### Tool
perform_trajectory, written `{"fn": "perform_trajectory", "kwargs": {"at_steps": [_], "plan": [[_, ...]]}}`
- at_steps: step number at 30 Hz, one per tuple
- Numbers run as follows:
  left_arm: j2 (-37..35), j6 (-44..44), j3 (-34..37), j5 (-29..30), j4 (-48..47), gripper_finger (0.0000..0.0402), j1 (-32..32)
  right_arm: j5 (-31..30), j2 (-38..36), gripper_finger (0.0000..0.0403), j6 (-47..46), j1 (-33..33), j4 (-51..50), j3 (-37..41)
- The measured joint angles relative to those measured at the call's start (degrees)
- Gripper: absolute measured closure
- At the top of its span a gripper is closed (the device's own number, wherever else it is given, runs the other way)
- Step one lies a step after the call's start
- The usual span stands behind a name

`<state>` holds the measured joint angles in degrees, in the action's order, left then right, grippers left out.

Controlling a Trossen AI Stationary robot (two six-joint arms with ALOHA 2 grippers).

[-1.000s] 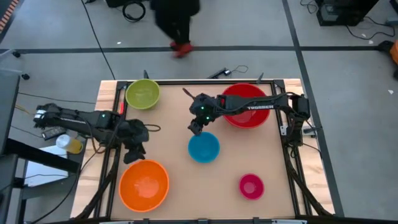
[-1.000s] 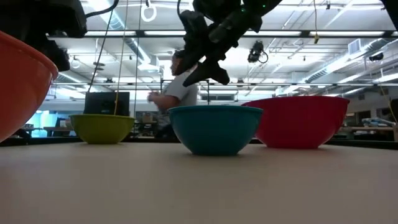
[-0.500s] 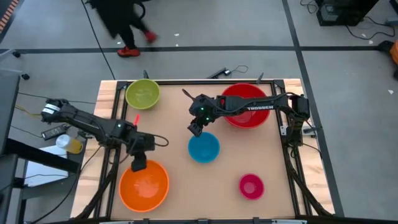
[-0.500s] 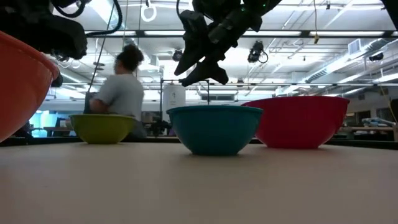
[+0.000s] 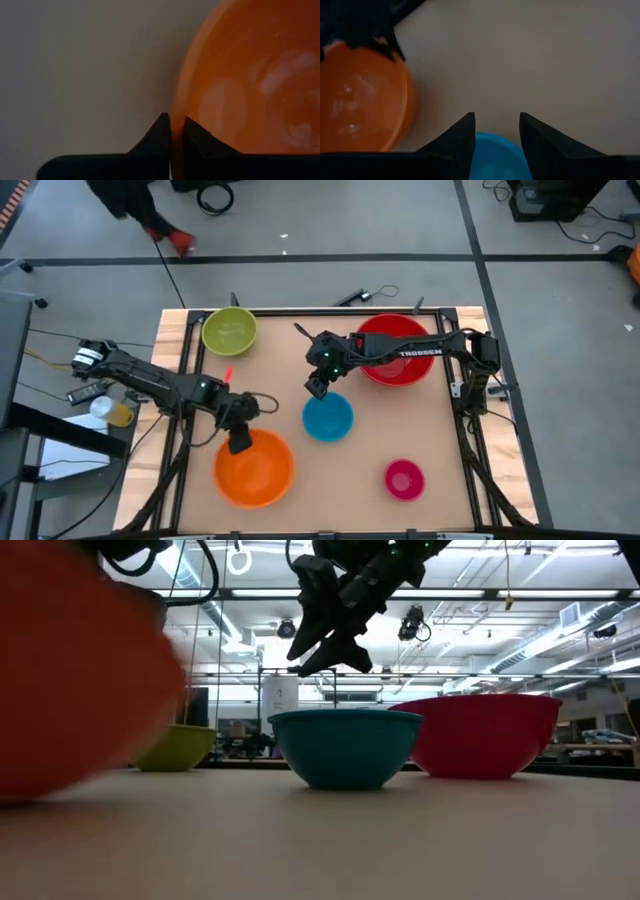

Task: Nest bowls inside each other
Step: Stack the orange bowl on top of the red bowl

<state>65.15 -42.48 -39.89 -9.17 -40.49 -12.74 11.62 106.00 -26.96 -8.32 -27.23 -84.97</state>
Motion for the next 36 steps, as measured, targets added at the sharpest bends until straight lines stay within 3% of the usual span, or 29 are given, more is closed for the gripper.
{"fn": "perform_trajectory", "kwargs": {"at_steps": [4, 10, 18, 25, 30, 33, 36], "plan": [[-2.7, -4.0, -0.7, 2.9, -1.4, 0.0387, 2.5, 0.2, -2.0, 0.0245, 6.3, 0.1, 1.8, 0.0], [-4.4, -2.7, -7.9, 6.3, -6.0, 0.0389, 6.4, -1.2, -4.5, 0.0234, 10.7, 0.4, 8.9, 0.0], [-3.6, 7.4, -16.4, 16.1, -11.1, 0.039, 12.4, -11.5, -4.5, 0.0163, 21.3, 0.9, 9.7, -1.3], [-0.8, 12.8, -17.2, 19.8, -8.6, 0.0391, 17.1, -7.5, -4.1, 0.0107, 22.0, 0.7, 10.0, -1.3], [0.7, 16.7, -17.2, 21.5, -4.0, 0.0391, 18.5, -7.4, -4.0, 0.0115, 20.9, 0.0, 8.2, -1.3], [0.5, 19.5, -17.2, 22.1, 1.5, 0.039, 19.6, -12.1, -4.0, 0.0136, 20.4, -0.7, 3.8, -1.3], [0.3, 19.7, -17.2, 23.1, 4.2, 0.039, 20.5, -11.5, -4.0, 0.0169, 18.3, -1.9, 0.9, -1.4]]}}
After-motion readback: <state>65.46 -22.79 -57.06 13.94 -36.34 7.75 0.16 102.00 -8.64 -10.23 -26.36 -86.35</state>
